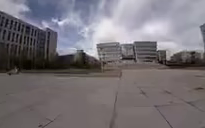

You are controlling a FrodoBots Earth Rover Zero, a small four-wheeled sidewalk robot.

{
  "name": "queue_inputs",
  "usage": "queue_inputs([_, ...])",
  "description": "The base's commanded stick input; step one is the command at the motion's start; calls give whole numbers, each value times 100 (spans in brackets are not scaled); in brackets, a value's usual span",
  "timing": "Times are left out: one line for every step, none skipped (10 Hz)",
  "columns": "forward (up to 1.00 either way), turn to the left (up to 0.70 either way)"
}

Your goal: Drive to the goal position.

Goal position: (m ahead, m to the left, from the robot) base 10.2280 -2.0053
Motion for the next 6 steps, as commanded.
queue_inputs([70,-35])
queue_inputs([70,-35])
queue_inputs([70,-32])
queue_inputs([70,-8])
queue_inputs([70,0])
queue_inputs([70,0])
